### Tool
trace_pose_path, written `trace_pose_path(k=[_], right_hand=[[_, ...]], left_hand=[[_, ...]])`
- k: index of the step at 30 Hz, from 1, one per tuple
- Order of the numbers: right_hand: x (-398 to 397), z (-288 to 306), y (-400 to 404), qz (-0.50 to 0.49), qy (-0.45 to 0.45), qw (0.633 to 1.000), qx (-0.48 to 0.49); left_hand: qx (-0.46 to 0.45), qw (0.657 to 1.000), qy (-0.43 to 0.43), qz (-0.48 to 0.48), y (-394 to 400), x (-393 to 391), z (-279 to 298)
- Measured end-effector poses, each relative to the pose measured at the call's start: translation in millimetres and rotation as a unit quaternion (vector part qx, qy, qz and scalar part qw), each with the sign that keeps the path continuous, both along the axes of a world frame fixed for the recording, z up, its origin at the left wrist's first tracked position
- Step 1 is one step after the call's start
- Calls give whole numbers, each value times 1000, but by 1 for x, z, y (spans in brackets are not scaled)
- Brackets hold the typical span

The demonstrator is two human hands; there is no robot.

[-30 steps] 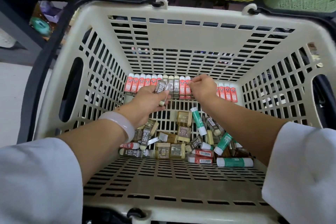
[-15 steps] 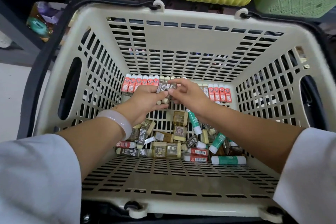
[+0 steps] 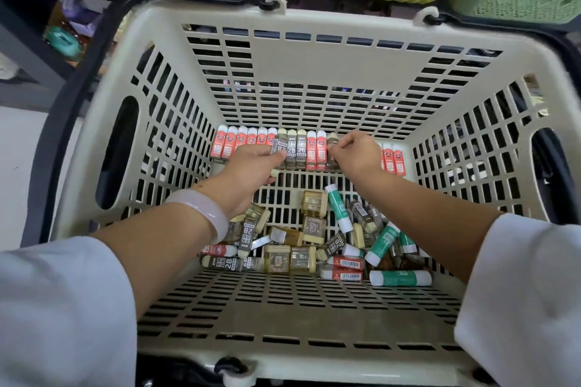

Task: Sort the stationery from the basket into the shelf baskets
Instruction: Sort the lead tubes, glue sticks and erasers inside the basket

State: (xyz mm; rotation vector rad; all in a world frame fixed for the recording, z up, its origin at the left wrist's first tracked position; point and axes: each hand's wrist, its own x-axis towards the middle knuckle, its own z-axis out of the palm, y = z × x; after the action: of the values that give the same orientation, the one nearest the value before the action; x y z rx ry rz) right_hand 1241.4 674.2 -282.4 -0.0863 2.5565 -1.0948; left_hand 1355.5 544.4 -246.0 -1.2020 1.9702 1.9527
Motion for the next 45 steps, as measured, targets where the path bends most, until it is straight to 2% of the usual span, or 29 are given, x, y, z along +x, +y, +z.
trace_pose_path(k=[6, 10, 14, 17, 20, 23, 25, 27, 33, 37, 45], right_hand=[[1, 8, 4, 25, -33, 998, -47], [12, 23, 5, 90, 4, 993, -81], [32, 35, -7, 155, -163, 951, -210], [37, 38, -9, 117, -194, 940, -256], [27, 39, 0, 76, -178, 949, -249], [11, 36, 18, -14, -150, 962, -227], [1, 28, 28, -80, -122, 973, -181], [-6, 19, 34, -115, -99, 980, -131], [-7, 6, 23, -86, -85, 989, -82], [-6, 2, 19, -89, -75, 991, -68], [-3, 1, 19, -26, -57, 997, -51]], left_hand=[[6, 1000, 7, 7, 1, -1, 2], [17, 999, 34, -18, 2, 1, 4], [34, 998, 54, 2, 4, 0, 6], [55, 996, 74, 11, 5, 0, 7], [37, 997, 65, 3, 3, -1, 5], [-8, 999, 36, -7, -2, -2, 1], [-99, 992, 32, -68, -4, -1, 0], [-182, 971, 41, -149, -2, 0, 0], [-219, 946, 34, -235, 0, 4, -6], [-228, 943, 35, -241, -1, 4, -7], [-223, 937, 35, -268, 1, 4, -7]])
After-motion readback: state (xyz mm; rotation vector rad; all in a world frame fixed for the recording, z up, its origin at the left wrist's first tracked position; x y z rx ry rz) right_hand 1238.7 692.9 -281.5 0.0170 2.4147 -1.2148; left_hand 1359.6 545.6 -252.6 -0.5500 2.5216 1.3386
